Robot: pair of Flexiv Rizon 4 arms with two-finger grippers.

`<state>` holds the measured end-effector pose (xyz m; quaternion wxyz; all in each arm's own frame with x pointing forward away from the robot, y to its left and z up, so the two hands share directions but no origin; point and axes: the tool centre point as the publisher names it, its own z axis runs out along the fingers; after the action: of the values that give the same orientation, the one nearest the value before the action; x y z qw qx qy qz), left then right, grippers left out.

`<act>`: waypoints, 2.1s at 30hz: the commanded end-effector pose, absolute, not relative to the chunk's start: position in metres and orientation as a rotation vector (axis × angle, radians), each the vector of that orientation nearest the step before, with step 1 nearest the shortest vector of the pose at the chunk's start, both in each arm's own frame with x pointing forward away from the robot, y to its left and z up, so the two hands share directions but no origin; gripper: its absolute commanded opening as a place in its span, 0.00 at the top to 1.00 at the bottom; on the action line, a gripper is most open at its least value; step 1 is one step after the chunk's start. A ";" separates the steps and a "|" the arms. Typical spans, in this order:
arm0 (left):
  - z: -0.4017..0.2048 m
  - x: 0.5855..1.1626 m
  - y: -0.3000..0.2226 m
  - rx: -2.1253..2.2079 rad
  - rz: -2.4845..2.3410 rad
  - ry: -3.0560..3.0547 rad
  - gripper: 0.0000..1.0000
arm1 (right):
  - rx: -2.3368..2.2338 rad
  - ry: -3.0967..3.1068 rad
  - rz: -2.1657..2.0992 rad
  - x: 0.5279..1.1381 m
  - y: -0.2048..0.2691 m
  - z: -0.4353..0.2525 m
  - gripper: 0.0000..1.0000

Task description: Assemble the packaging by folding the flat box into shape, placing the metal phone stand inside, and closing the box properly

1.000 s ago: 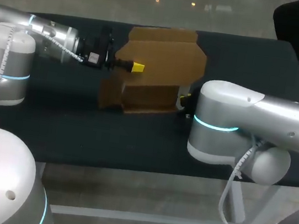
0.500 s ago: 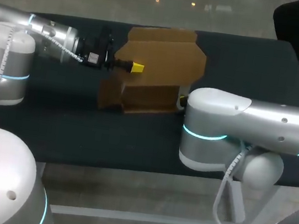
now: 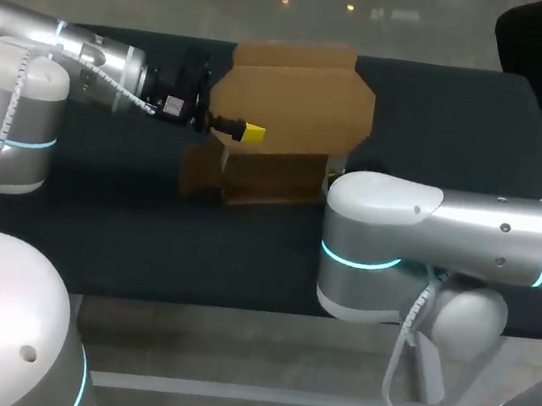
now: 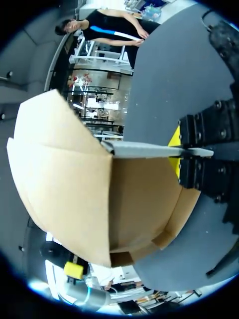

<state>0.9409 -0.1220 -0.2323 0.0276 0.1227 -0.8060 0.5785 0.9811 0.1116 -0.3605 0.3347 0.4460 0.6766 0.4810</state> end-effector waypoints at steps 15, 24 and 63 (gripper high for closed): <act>-0.253 0.912 -0.111 0.218 1.868 -2.614 0.00 | 1.125 1.702 1.377 0.967 0.112 -0.349 1.00; -0.249 0.901 -0.104 0.184 1.849 -2.659 0.00 | 1.102 1.750 1.416 0.964 0.109 -0.346 1.00; -0.240 0.868 -0.033 0.286 1.579 -2.855 0.00 | 1.032 2.027 1.529 0.963 0.114 -0.334 1.00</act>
<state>0.8681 -0.0340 -0.2435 -0.0690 0.0872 -0.8673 0.4853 0.9618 0.1147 -0.3390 0.2093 0.3647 0.7114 0.5631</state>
